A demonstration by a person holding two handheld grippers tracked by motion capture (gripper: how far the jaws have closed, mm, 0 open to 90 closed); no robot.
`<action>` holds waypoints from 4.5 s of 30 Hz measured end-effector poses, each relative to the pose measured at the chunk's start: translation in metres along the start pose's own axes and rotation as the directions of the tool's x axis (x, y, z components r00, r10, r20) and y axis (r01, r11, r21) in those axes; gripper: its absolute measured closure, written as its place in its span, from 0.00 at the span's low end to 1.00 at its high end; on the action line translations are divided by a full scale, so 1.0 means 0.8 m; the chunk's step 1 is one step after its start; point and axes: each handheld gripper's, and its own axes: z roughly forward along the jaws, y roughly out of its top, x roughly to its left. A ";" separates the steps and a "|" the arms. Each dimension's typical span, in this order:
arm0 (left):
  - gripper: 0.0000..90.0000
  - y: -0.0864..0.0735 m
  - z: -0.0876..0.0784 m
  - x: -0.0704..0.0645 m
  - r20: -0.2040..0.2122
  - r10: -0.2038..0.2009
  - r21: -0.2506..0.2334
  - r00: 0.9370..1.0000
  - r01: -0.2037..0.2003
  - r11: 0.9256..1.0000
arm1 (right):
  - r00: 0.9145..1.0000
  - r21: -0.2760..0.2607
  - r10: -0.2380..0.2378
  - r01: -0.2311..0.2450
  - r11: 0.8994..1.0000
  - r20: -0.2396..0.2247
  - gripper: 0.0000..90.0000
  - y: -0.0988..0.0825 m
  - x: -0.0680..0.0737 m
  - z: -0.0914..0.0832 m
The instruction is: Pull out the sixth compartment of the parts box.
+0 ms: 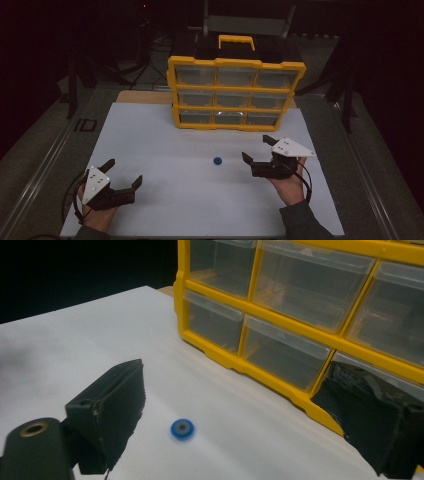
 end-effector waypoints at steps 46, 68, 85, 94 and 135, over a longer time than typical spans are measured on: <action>0.00 0.000 -0.001 0.000 0.007 -0.002 -0.015 1.000 0.002 1.000 | 0.993 0.007 0.009 -0.010 1.000 0.121 0.11 0.044 -0.062 0.044; 0.00 0.000 -0.002 0.000 0.015 -0.004 -0.028 1.000 0.004 1.000 | 0.984 0.036 0.021 -0.028 0.999 0.176 0.10 0.063 -0.114 0.070; 0.00 0.000 -0.002 -0.001 0.017 0.000 -0.026 1.000 0.000 1.000 | 0.963 0.182 -0.136 0.094 0.979 0.233 0.11 0.072 -0.131 0.085; 0.00 0.000 -0.002 0.000 0.019 -0.001 -0.026 1.000 0.002 1.000 | 0.937 0.256 -0.235 0.168 0.952 0.259 0.11 0.077 -0.134 0.086; 0.00 0.000 0.001 -0.001 0.022 0.000 -0.018 1.000 0.001 1.000 | 0.678 0.507 -0.697 0.528 0.682 0.231 0.15 0.078 -0.122 0.105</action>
